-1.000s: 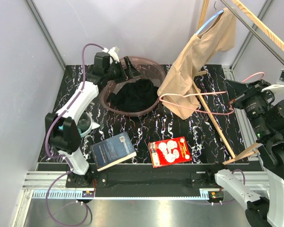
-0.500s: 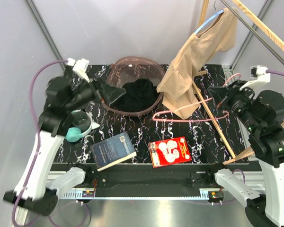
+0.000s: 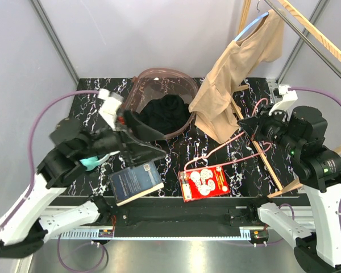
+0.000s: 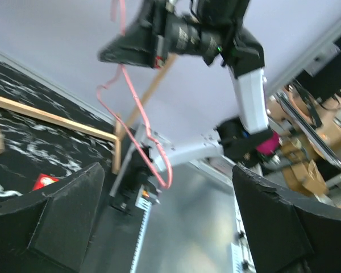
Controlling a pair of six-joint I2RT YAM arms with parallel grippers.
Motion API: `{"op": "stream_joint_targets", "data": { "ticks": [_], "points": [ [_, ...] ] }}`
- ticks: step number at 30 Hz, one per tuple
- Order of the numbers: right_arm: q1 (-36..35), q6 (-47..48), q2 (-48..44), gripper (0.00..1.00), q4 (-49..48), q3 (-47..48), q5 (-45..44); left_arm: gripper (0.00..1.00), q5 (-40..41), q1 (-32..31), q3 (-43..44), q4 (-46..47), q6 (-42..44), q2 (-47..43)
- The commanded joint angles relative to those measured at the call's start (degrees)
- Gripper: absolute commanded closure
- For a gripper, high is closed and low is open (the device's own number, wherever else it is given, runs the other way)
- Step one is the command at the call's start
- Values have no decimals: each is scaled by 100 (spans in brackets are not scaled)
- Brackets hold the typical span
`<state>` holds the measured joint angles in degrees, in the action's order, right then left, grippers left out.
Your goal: Remove the t-shirt from the hanger
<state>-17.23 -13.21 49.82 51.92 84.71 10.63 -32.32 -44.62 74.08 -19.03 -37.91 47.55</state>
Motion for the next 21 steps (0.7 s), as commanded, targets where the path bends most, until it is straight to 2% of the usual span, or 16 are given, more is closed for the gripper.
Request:
{"op": "stream_joint_targets", "data": {
  "ticks": [1,5,9,13,19,21],
  "points": [
    [-8,196,54,100,292,178,18,1,988,-1019,18,180,231,623],
    [1,170,150,100,520,239,-70,1,1823,-1865,525,-152,722,1298],
    [1,100,274,100,574,231,-9,1,2808,-2515,1511,-1286,1408,1975],
    [1,56,203,100,503,152,-70,5,3047,-2692,1811,-1674,1462,2285],
    [1,108,159,100,574,178,-298,23,3143,-2780,1750,-1823,1462,2434],
    [1,126,124,100,556,204,-299,24,3223,-2771,1741,-1876,1488,2469]
  ]
}}
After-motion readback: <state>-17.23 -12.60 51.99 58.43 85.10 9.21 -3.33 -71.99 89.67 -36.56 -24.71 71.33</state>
